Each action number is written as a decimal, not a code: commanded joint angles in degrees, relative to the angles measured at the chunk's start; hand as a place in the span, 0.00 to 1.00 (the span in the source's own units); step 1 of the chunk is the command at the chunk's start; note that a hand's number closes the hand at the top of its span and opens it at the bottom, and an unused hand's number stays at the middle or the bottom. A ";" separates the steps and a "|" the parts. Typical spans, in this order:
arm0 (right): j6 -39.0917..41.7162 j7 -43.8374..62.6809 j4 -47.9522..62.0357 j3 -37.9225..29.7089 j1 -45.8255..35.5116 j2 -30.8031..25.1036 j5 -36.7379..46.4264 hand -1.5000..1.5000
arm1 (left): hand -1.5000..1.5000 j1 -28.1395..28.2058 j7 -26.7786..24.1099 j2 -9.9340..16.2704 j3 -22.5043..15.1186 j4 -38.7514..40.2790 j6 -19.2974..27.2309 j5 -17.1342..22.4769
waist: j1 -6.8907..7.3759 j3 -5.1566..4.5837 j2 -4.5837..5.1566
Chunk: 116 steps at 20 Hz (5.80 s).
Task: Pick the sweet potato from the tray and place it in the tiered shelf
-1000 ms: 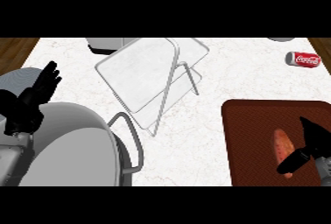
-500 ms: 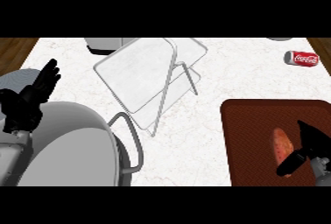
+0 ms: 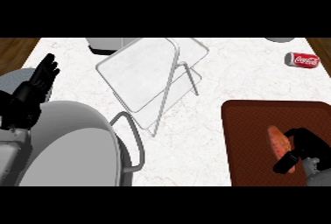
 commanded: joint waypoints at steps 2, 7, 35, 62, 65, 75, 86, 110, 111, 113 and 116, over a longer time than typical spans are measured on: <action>-1.07 -1.09 2.98 0.29 -1.64 2.69 0.89 1.00 | 0.50 8.32 0.96 -6.58 -8.36 3.90 -3.34 -0.54 | 0.28 -0.88 1.98; -0.31 -1.53 1.89 -0.69 -2.63 0.48 2.49 1.00 | 0.50 8.35 1.69 -5.91 -8.20 2.93 -3.60 0.38 | -0.06 -1.00 1.76; 0.49 -39.62 -23.85 -7.24 -21.54 -1.50 -6.22 1.00 | 0.50 8.61 3.79 -6.61 -8.24 2.22 -2.60 -0.85 | -1.29 -0.96 1.36; 3.71 -33.94 7.24 -3.16 -54.73 12.22 -0.12 1.00 | 0.50 4.54 7.30 -11.63 -7.78 -0.79 -5.68 -6.40 | 4.68 -1.16 3.43; 3.57 -33.91 11.55 -1.76 -56.41 15.02 1.02 1.00 | 0.50 4.95 8.34 -11.51 -8.14 -1.25 -6.89 -5.88 | 5.35 -1.18 3.61; 3.25 -33.94 22.04 -13.27 -54.02 28.77 -15.29 0.00 | 0.50 3.97 8.85 -11.87 -7.00 -2.86 -6.41 -6.23 | 4.92 -0.80 4.15; -8.59 -41.11 28.08 -27.03 -59.36 34.87 -22.32 0.00 | 0.50 7.40 9.13 -11.98 -6.48 -3.50 -6.77 -5.76 | 3.93 -1.01 3.01; 1.24 -56.37 39.30 -43.14 -50.01 7.58 -25.76 0.00 | 0.50 10.18 8.82 -12.49 -5.15 -5.49 -5.20 -7.64 | -0.29 -0.79 3.07; 1.88 -56.44 38.60 -43.40 -50.59 7.24 -26.29 0.00 | 0.50 11.70 7.60 -11.83 -4.54 -4.63 -6.08 -7.05 | -0.33 -0.89 2.77; 4.25 -58.65 40.29 -44.59 -49.54 5.10 -26.94 0.00 | 0.50 13.65 7.25 -10.83 -3.85 -6.39 -7.34 -5.98 | 1.35 -0.84 2.88; 6.89 -60.66 41.97 -44.11 -48.09 3.33 -26.15 0.00 | 0.50 11.92 8.55 -11.31 -4.29 -5.62 -6.40 -6.94 | 0.99 -0.81 3.04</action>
